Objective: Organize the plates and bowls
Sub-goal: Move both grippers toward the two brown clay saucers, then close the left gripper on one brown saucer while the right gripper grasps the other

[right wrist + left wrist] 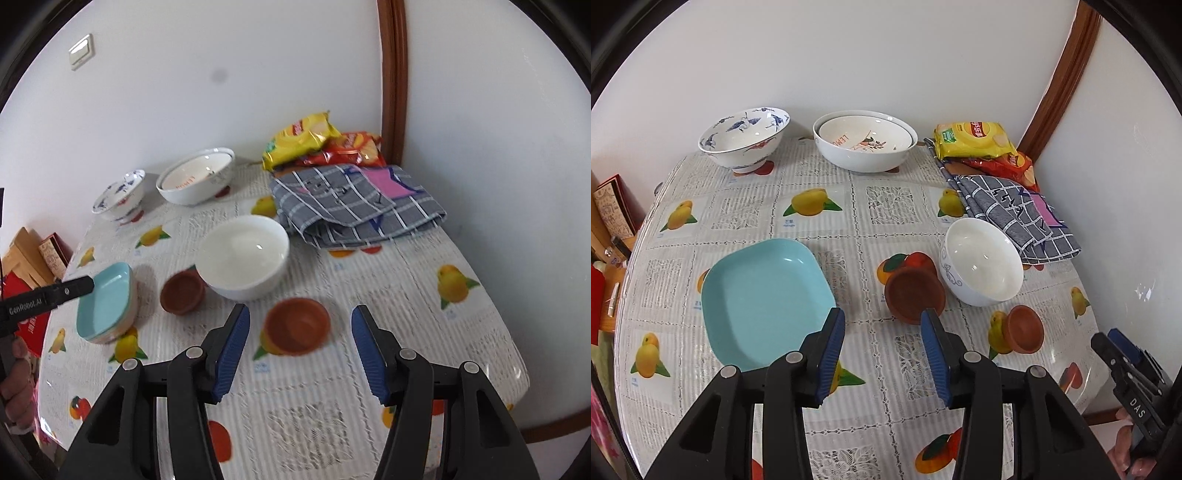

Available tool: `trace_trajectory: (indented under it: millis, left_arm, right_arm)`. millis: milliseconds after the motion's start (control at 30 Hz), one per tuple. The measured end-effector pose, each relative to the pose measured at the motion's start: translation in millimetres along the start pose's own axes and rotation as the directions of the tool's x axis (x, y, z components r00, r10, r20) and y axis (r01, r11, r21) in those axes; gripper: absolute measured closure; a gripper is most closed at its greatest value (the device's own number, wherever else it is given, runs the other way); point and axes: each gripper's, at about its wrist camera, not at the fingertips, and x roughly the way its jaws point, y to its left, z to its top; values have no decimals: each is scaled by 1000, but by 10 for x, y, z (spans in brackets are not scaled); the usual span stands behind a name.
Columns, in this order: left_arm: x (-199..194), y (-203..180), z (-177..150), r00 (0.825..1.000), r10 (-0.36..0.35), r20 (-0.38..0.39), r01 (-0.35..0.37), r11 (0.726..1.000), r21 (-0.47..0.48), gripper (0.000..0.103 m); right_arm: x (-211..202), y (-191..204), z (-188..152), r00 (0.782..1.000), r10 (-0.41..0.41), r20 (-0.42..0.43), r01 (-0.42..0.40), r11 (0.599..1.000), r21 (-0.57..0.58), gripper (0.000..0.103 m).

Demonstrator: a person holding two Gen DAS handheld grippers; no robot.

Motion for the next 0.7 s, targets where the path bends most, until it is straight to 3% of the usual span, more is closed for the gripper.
trace_trajectory:
  millis: [700]
  left_arm:
    - [776, -74, 59, 993, 44, -107, -44, 999, 1, 62]
  right_arm:
    - [837, -227, -201, 992, 14, -129, -5, 997, 75, 51]
